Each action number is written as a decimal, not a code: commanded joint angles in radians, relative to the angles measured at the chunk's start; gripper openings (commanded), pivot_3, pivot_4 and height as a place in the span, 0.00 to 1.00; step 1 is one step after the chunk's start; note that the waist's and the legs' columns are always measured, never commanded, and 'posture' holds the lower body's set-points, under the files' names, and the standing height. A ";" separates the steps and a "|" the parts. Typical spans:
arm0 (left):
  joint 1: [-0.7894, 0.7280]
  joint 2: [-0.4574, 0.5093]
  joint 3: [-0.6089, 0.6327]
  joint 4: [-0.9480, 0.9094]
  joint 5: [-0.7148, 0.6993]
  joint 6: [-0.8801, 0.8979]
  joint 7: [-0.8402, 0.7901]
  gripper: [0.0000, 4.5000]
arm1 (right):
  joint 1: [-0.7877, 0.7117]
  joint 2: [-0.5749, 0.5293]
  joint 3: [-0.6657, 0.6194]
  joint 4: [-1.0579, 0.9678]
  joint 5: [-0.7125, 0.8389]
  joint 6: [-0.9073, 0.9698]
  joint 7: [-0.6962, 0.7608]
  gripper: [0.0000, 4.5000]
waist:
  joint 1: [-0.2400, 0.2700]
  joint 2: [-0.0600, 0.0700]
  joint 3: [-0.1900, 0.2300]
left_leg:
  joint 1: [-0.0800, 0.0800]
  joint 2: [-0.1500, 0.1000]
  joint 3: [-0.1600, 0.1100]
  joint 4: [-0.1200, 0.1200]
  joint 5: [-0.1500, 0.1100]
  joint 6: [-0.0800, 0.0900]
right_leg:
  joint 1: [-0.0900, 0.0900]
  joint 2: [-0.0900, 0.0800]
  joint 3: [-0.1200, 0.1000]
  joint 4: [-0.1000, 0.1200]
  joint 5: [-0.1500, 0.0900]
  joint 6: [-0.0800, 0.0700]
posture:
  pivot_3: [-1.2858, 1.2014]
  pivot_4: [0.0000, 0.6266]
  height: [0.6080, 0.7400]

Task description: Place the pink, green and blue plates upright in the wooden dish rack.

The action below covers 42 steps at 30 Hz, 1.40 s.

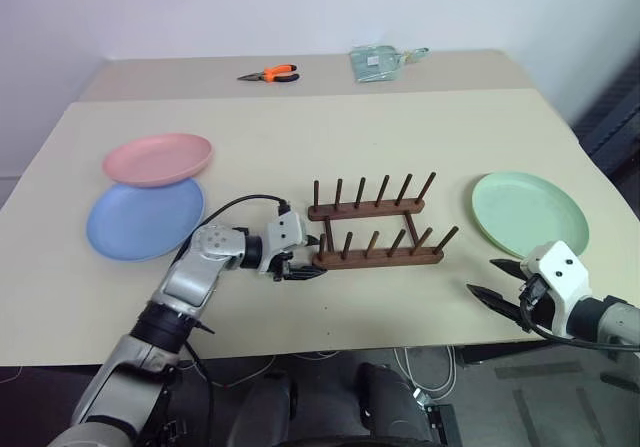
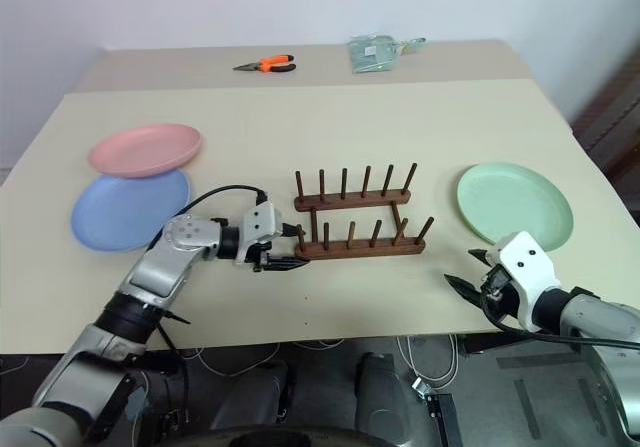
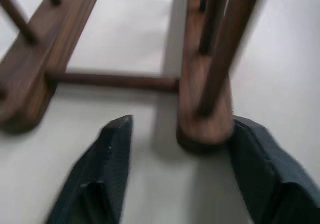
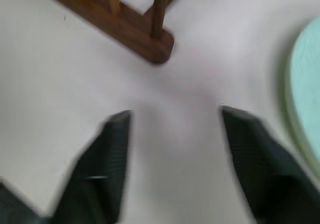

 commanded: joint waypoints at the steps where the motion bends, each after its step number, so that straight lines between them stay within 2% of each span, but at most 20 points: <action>1: 0.125 0.085 0.066 -0.189 -0.099 0.182 -0.016 0.30 | -0.002 -0.002 0.032 -0.063 0.022 0.007 0.012 0.14 | -0.010 0.001 0.000 | 0.000 0.001 0.000 -0.001 0.000 0.000 | 0.000 0.000 0.000 0.000 0.000 -0.001 | 0.52 0.24 1.00; 2: 0.154 0.092 0.071 -0.242 -0.133 0.219 -0.015 0.18 | -0.006 0.003 0.055 -0.063 0.012 0.003 0.006 0.03 | -0.010 0.001 0.000 | 0.000 0.001 0.000 -0.001 0.000 0.000 | 0.000 0.001 0.000 0.000 -0.001 -0.001 | 0.52 0.24 1.00; 3: 0.178 0.084 0.065 -0.292 -0.153 0.247 0.001 0.07 | -0.019 0.010 0.089 -0.052 -0.010 -0.012 -0.006 0.00 | -0.009 0.001 0.000 | 0.000 0.001 0.000 -0.001 0.000 0.000 | 0.000 0.001 0.000 0.000 -0.002 -0.003 | 0.52 0.24 1.00; 4: 0.192 0.074 0.051 -0.326 -0.152 0.263 0.028 0.02 | -0.034 0.016 0.121 -0.039 -0.033 -0.026 -0.020 0.00 | -0.008 0.001 0.000 | 0.000 0.001 0.000 -0.001 0.000 0.000 | 0.000 0.000 0.000 0.000 -0.002 -0.004 | 0.52 0.24 1.00; 9: 0.183 -0.015 -0.076 -0.353 -0.041 0.242 0.186 0.02 | -0.139 0.052 0.280 0.065 -0.154 -0.077 -0.094 0.00 | 0.019 0.001 0.000 | -0.001 0.001 0.000 0.006 0.000 0.000 | 0.000 -0.001 -0.001 -0.001 -0.003 -0.003 | 0.52 0.24 1.00; 12: 0.125 -0.124 -0.113 -0.228 0.060 0.189 0.351 0.02 | -0.260 0.112 0.370 0.172 -0.243 -0.111 -0.179 0.00 | 0.021 0.000 0.000 | -0.002 -0.001 0.000 0.009 0.000 0.000 | 0.002 -0.001 -0.001 -0.001 -0.003 -0.003 | 0.52 0.24 1.00; 16: 0.041 -0.223 -0.090 -0.046 0.125 0.153 0.510 0.02 | -0.401 0.180 0.417 0.284 -0.315 -0.137 -0.259 0.00 | 0.016 0.000 -0.001 | -0.001 0.000 -0.001 0.014 0.000 0.000 | 0.005 -0.001 -0.001 0.000 -0.003 -0.002 | 0.52 0.24 1.00; 21: -0.025 -0.259 -0.055 0.077 0.119 0.107 0.575 0.02 | -0.557 0.221 0.431 0.454 -0.365 -0.188 -0.314 0.00 | 0.014 0.000 -0.001 | 0.000 -0.002 -0.001 0.013 0.000 0.000 | 0.004 0.000 -0.001 0.002 -0.002 -0.002 | 0.52 0.24 1.00; 26: -0.028 -0.236 -0.049 0.091 0.115 0.074 0.575 0.02 | -0.627 0.231 0.427 0.523 -0.360 -0.232 -0.295 0.00 | 0.013 0.001 -0.002 | -0.001 -0.003 -0.001 0.012 0.000 0.000 | 0.003 0.000 -0.001 0.002 0.000 0.000 | 0.52 0.24 1.00; 27: -0.016 -0.225 -0.029 0.070 0.096 0.069 0.565 0.00 | -0.622 0.231 0.414 0.497 -0.320 -0.211 -0.258 0.05 | 0.012 0.001 -0.002 | -0.001 -0.003 -0.001 0.012 0.000 0.000 | 0.003 0.000 -0.001 0.002 0.000 0.000 | 0.52 0.24 1.00; 29: 0.012 -0.210 0.073 0.004 -0.005 0.090 0.535 0.12 | -0.591 0.217 0.406 0.409 -0.253 -0.192 -0.179 0.17 | 0.003 0.001 -0.001 | -0.001 -0.003 -0.001 0.012 0.000 0.000 | 0.003 0.000 -0.001 0.002 0.000 0.000 | 0.52 0.24 1.00; 30: 0.020 -0.208 0.140 -0.029 -0.063 0.098 0.530 0.20 | -0.576 0.210 0.407 0.369 -0.234 -0.185 -0.153 0.28 | -0.004 0.001 -0.001 | -0.001 -0.002 -0.001 0.011 0.000 0.000 | 0.002 0.001 -0.001 0.002 0.000 0.000 | 0.52 0.24 1.00; 32: 0.000 -0.210 0.285 -0.056 -0.135 0.114 0.588 0.41 | -0.555 0.203 0.415 0.310 -0.222 -0.177 -0.133 0.49 | -0.009 0.002 0.000 | -0.001 -0.001 -0.002 0.010 0.000 0.000 | 0.001 0.002 -0.001 0.003 0.000 0.001 | 0.52 0.24 1.00; 36: -0.132 -0.199 0.472 -0.012 -0.122 0.196 0.819 0.85 | -0.540 0.204 0.436 0.266 -0.221 -0.161 -0.117 0.93 | -0.001 0.000 0.002 | -0.003 -0.001 -0.003 0.012 0.000 0.000 | 0.001 0.002 -0.002 0.003 0.000 0.001 | 0.52 0.24 1.00; 37: -0.160 -0.197 0.497 -0.005 -0.116 0.220 0.862 0.99 | -0.542 0.207 0.440 0.266 -0.221 -0.156 -0.116 0.95 | 0.001 0.000 0.002 | -0.003 -0.002 -0.003 0.013 0.000 0.000 | 0.002 0.002 -0.002 0.003 0.000 0.002 | 0.52 0.24 1.00; 42: -0.325 -0.273 0.750 -0.061 -0.148 0.345 1.215 0.99 | -0.578 0.213 0.477 0.326 -0.253 -0.193 -0.109 0.95 | 0.009 -0.001 0.002 | -0.003 -0.004 -0.003 0.013 -0.001 -0.002 | 0.002 0.000 -0.001 0.001 0.001 0.006 | 0.52 0.24 1.00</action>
